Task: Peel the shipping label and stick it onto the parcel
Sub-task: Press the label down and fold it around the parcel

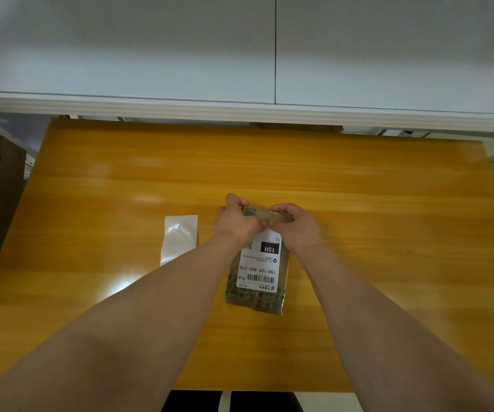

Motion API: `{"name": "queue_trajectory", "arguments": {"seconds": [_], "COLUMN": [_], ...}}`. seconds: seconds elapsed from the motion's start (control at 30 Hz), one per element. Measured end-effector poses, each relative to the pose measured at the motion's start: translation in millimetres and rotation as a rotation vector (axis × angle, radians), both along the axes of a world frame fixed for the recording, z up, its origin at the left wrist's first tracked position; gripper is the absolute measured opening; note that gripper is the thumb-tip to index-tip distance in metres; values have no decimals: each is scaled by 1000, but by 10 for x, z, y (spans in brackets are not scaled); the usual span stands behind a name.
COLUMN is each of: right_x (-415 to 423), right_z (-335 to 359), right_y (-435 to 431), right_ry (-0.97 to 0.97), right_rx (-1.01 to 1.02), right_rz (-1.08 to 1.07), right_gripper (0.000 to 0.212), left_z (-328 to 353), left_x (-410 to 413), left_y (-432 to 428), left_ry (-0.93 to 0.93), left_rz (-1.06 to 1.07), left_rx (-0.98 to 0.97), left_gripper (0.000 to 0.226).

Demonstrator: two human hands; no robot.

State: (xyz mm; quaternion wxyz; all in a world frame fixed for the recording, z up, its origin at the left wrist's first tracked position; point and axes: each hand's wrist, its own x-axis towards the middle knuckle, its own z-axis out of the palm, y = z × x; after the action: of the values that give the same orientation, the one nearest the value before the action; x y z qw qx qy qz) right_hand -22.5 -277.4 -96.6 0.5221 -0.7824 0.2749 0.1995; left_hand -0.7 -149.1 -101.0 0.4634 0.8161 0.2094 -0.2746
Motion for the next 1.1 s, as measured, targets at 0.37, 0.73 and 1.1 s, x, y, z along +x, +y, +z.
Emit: {"name": "queue_trajectory", "arguments": {"seconds": [0.37, 0.73, 1.1], "right_x": [-62, -71, -24], "right_z": [110, 221, 186], "right_y": [-21, 7, 40], "right_ry": [-106, 73, 124], "right_rx": [-121, -189, -72], "right_rz": [14, 255, 241], "right_gripper": [40, 52, 63], "left_z": [-47, 58, -62], "left_x": [-107, -70, 12], "left_y": [-11, 145, 95], "left_ry": [-40, -174, -69], "left_rz": [150, -177, -264], "left_rx": [62, 280, -14], "left_gripper": [60, 88, 78]}}
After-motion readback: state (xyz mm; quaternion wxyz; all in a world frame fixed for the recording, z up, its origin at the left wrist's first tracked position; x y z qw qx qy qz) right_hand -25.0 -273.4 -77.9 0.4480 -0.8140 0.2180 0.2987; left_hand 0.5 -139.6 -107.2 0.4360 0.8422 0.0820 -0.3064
